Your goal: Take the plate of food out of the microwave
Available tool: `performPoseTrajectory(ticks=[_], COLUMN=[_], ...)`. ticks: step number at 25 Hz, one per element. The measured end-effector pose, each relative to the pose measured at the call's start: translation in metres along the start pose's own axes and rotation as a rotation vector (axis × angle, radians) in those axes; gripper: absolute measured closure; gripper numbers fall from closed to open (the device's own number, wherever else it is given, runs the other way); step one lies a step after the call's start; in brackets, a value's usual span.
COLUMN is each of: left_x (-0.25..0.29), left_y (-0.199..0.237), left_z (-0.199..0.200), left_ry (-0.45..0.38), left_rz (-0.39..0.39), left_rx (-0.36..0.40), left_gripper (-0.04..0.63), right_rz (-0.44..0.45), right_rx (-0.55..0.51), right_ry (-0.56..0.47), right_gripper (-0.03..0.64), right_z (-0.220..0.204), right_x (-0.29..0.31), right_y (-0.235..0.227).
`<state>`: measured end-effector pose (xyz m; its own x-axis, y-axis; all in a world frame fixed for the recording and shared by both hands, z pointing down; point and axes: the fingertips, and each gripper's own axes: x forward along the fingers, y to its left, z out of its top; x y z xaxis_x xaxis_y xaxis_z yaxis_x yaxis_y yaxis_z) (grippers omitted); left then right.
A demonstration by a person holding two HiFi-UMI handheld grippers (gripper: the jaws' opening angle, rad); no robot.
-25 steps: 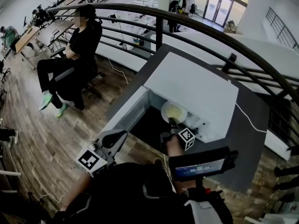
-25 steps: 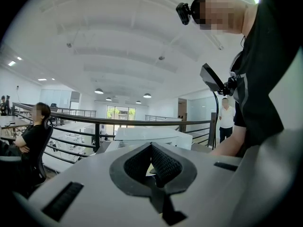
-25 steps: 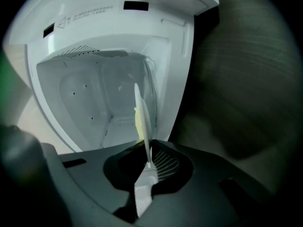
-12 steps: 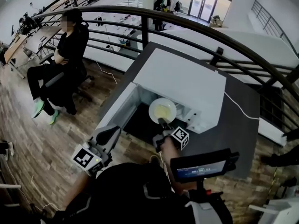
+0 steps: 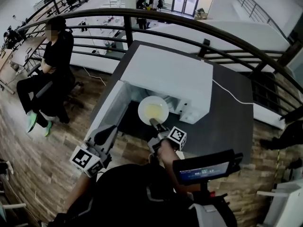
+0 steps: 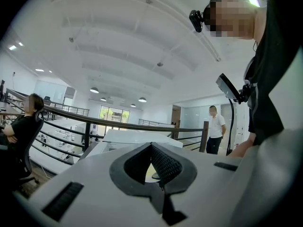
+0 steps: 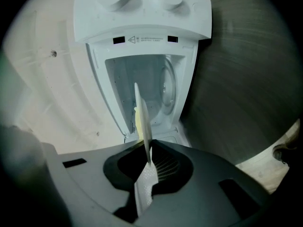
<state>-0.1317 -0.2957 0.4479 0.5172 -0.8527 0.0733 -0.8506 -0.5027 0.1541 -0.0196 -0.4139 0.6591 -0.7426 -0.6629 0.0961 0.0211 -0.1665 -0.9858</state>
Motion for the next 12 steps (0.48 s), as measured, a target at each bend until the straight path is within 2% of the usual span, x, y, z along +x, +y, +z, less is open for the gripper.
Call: performPoseTrajectory(ticks=[5, 9, 12], left_x=[0.003, 0.0, 0.002], left_y=[-0.01, -0.008, -0.007], left_z=[0.001, 0.0, 0.0], left_ry=[0.002, 0.011, 0.011], left_rz=[-0.048, -0.046, -0.074], left_rx=[-0.003, 0.0, 0.005], left_gripper=[0.591, 0.591, 0.591], right_rz=[-0.001, -0.013, -0.007], right_rx=[0.006, -0.001, -0.006], right_ry=[0.006, 0.012, 0.017], right_gripper=[0.597, 0.597, 0.597], right_z=[-0.009, -0.017, -0.024], right_x=[-0.016, -0.031, -0.037], right_y=[0.006, 0.008, 0.013])
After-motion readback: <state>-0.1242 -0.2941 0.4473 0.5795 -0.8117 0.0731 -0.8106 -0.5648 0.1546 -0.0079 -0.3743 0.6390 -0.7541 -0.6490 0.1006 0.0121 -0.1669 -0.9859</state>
